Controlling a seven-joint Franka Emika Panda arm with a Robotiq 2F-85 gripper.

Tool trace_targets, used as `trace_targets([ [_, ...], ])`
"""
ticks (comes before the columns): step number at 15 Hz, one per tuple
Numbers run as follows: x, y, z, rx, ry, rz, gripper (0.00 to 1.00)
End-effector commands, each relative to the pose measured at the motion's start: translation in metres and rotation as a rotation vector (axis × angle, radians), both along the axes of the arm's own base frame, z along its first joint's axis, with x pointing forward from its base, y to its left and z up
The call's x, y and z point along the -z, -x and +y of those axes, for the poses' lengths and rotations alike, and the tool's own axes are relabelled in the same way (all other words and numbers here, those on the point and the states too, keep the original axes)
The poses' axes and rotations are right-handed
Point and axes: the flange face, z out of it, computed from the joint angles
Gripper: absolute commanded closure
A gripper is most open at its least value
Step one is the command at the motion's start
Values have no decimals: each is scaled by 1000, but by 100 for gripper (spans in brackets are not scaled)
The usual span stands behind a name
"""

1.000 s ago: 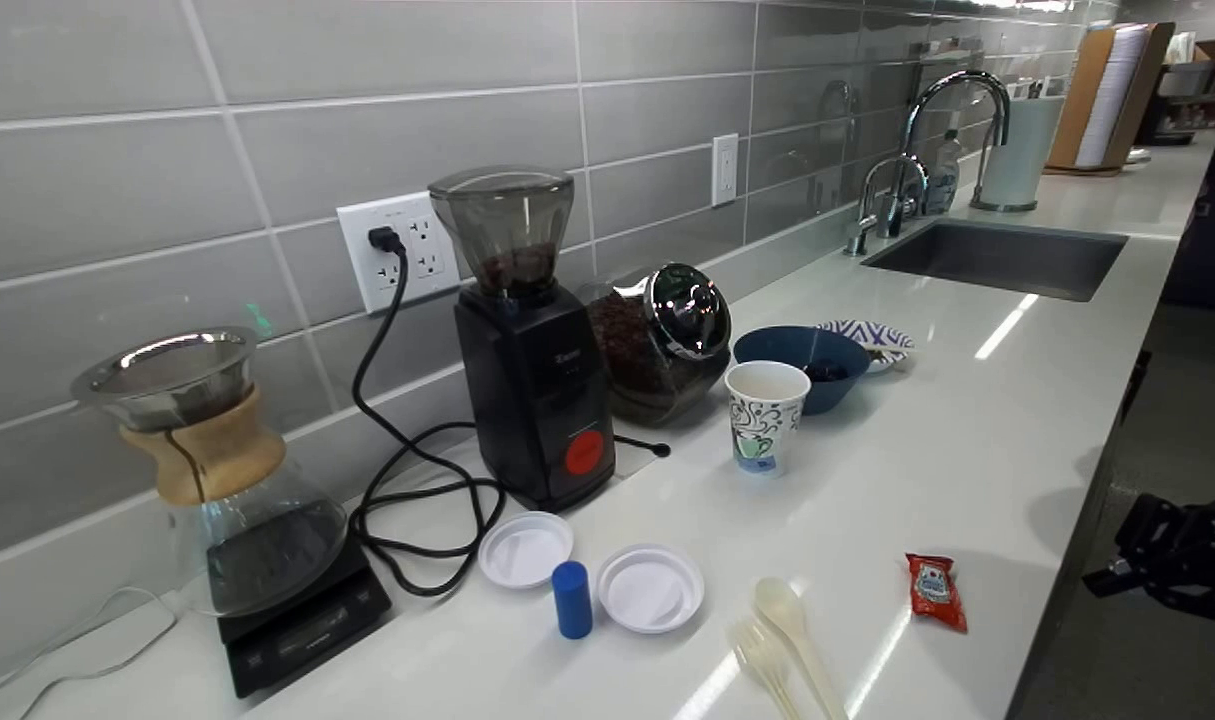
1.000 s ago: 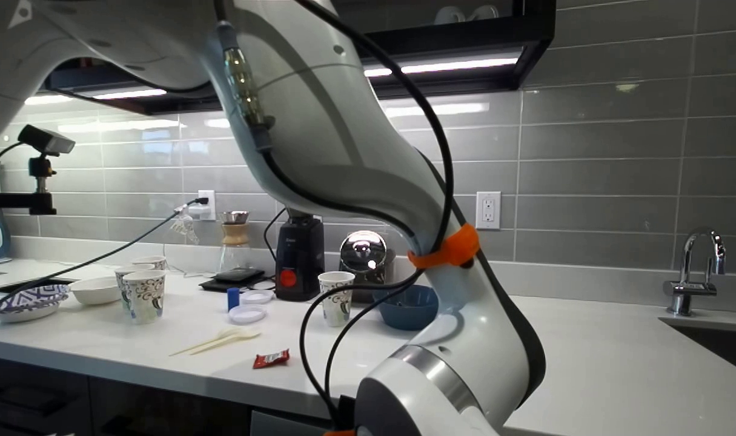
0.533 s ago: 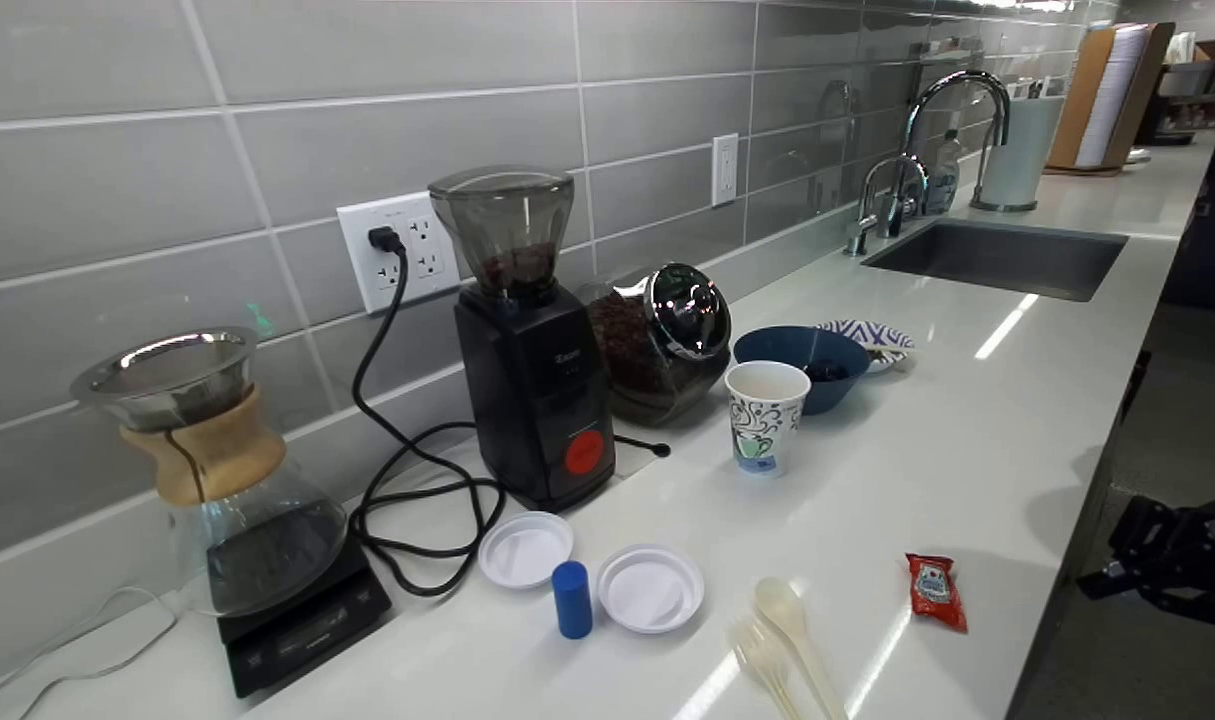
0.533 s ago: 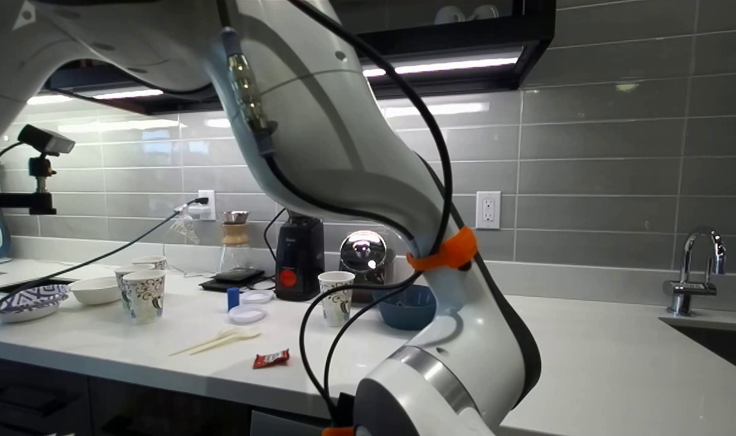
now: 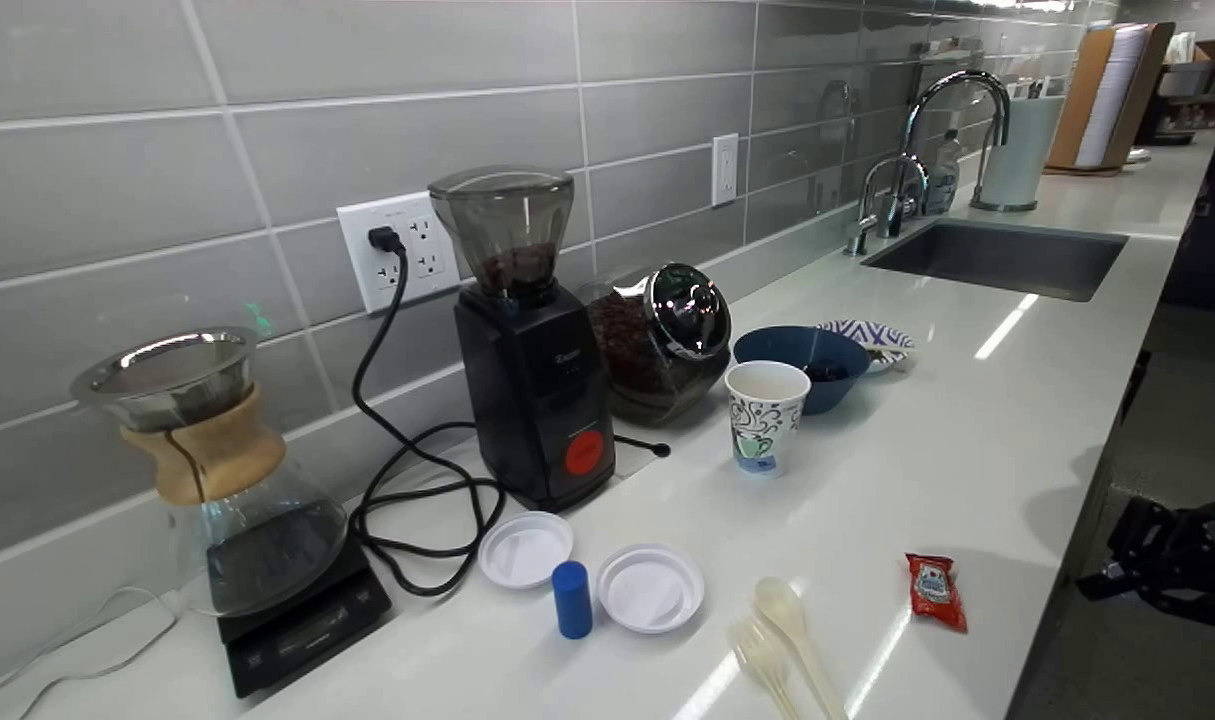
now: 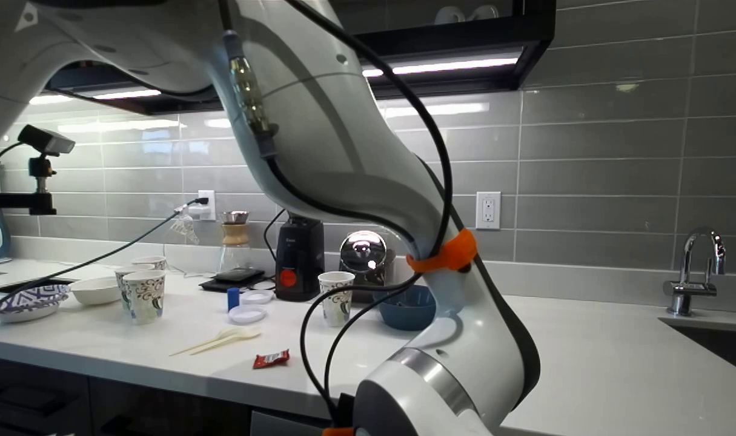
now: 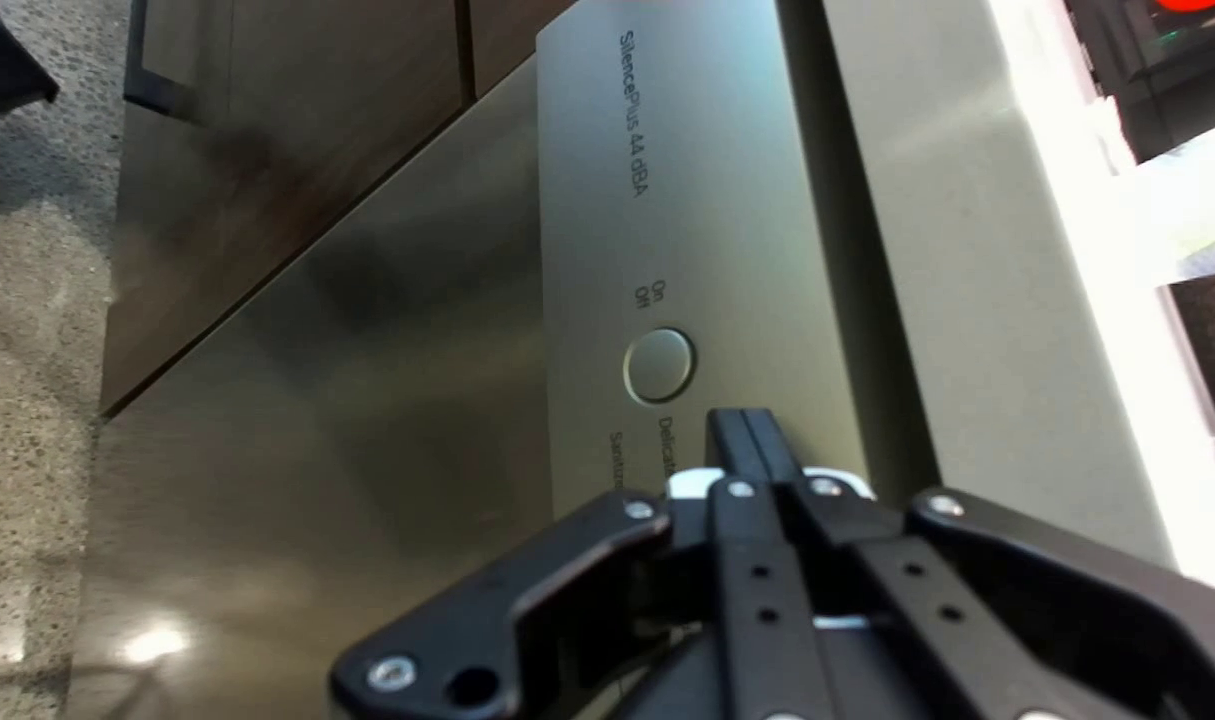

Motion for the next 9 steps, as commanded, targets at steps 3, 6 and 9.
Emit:
trace_targets([
  [3, 3, -5, 0, 23, 14, 9, 100],
  [6, 2, -5, 1, 24, 4, 4, 100],
  [9, 4, -6, 2, 28, 12, 4, 100],
])
